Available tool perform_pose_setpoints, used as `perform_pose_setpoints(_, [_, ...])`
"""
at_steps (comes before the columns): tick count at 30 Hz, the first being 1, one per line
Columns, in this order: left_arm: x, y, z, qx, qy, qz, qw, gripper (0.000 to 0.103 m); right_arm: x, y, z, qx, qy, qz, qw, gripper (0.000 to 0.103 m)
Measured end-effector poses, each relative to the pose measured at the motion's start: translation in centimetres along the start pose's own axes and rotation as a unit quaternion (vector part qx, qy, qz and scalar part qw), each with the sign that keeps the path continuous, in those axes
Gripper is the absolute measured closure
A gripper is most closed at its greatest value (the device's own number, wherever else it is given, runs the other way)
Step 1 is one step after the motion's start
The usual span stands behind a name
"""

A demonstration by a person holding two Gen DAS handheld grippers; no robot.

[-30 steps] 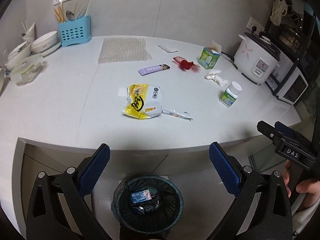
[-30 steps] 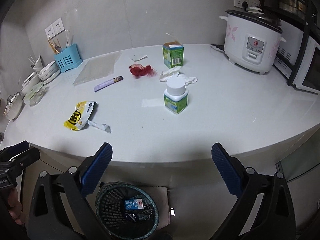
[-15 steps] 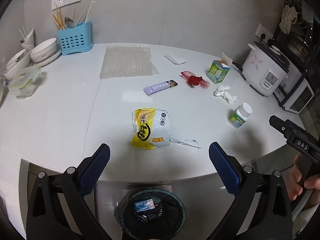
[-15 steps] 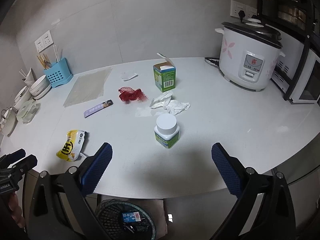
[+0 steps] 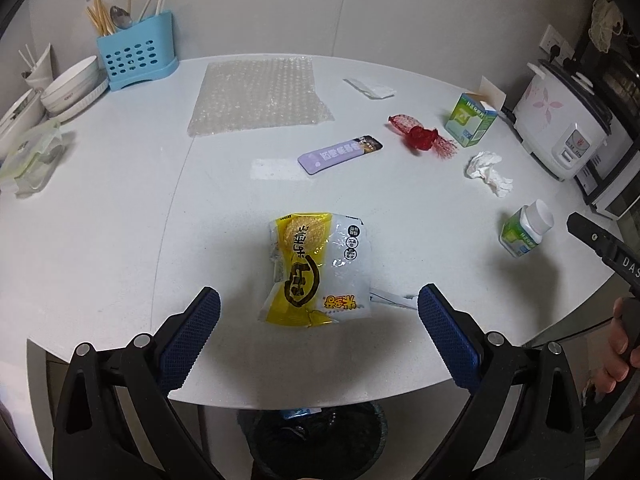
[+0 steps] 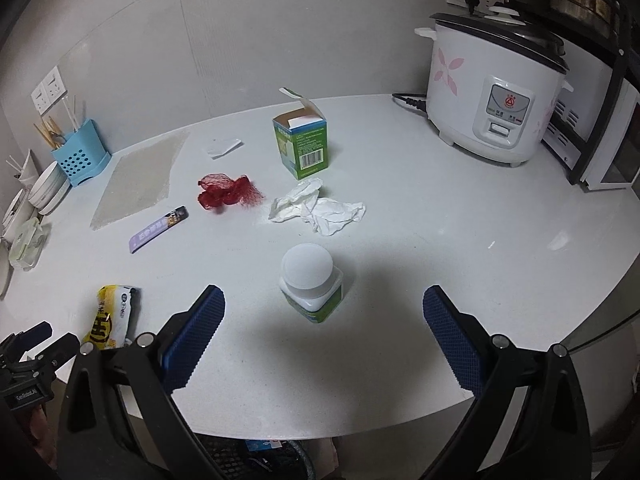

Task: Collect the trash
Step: 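Raise both tools back toward the yellow snack bag and pill bottle, then grasp the yellow snack bag with the left tool while the right tool grasps the pill bottle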

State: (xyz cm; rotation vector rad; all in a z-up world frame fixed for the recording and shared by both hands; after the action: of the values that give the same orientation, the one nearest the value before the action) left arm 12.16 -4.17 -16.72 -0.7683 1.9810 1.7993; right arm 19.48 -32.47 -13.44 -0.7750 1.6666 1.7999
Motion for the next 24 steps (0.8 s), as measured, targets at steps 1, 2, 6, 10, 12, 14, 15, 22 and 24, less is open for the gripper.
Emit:
perform_pose_setpoints(1, [0.0, -0.6, 0.0, -0.001, -0.001, 0.004, 1.0, 0.006, 0.1, -0.4, -0.2, 0.002, -0.005, 0.004, 1.0, 0.008])
perform_pose_setpoints(2, [-0.1, -1.2, 0.0, -0.003, -0.002, 0.008, 1.0, 0.006, 0.2, -0.8, -0.4, 0.005, -0.009, 0.008, 1.0, 0.008])
perform_pose_setpoints(6, [-0.5, -3.7, 0.2, -0.009, 0.004, 0.023, 0.9997, 0.006, 0.2, -2.4, -0.8, 0.018, -0.015, 0.018, 1.0, 0.008])
perform_pose_setpoints(10, [-0.9, -5.6, 0.4, -0.017, 0.004, 0.036, 0.9992, 0.006, -0.1, -3.9, -0.7, 0.026, -0.023, 0.026, 0.999, 0.008])
perform_pose_setpoints(12, [-1.0, -6.3, 0.4, -0.019, 0.003, 0.042, 0.9989, 0.006, -0.1, -4.6, -0.4, 0.03, -0.028, 0.031, 0.999, 0.008])
perform_pose_setpoints(14, [-1.1, -6.9, 0.3, -0.021, 0.003, 0.049, 0.9985, 0.007, -0.2, -5.2, -0.1, 0.031, -0.032, 0.036, 0.998, 0.011])
perform_pose_setpoints(15, [-1.1, -7.2, 0.3, -0.022, 0.002, 0.052, 0.9984, 0.007, -0.1, -5.4, 0.1, 0.032, -0.033, 0.039, 0.998, 0.012])
perform_pose_setpoints(22, [-1.5, -8.2, 0.0, -0.029, -0.01, 0.066, 0.9973, 0.022, -0.3, -6.5, 1.0, 0.033, -0.04, 0.05, 0.997, 0.028])
perform_pose_setpoints(24, [-1.5, -8.2, 0.0, -0.034, -0.016, 0.066, 0.9971, 0.027, -0.3, -6.8, 1.0, 0.037, -0.038, 0.055, 0.997, 0.035])
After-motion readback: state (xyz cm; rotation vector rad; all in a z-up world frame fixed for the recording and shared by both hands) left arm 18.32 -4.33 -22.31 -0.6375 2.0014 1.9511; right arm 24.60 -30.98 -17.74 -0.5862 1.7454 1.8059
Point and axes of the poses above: each gripper's, at about its wrist camera, not at the fingertips, and y roughly against the way its jaws point, z to its left, x to its underside, the point moved 7 cm from there along -y, roughly the way its jaws point, and after that the axes turned 6 degrees about -z, right-handed, at the moved point
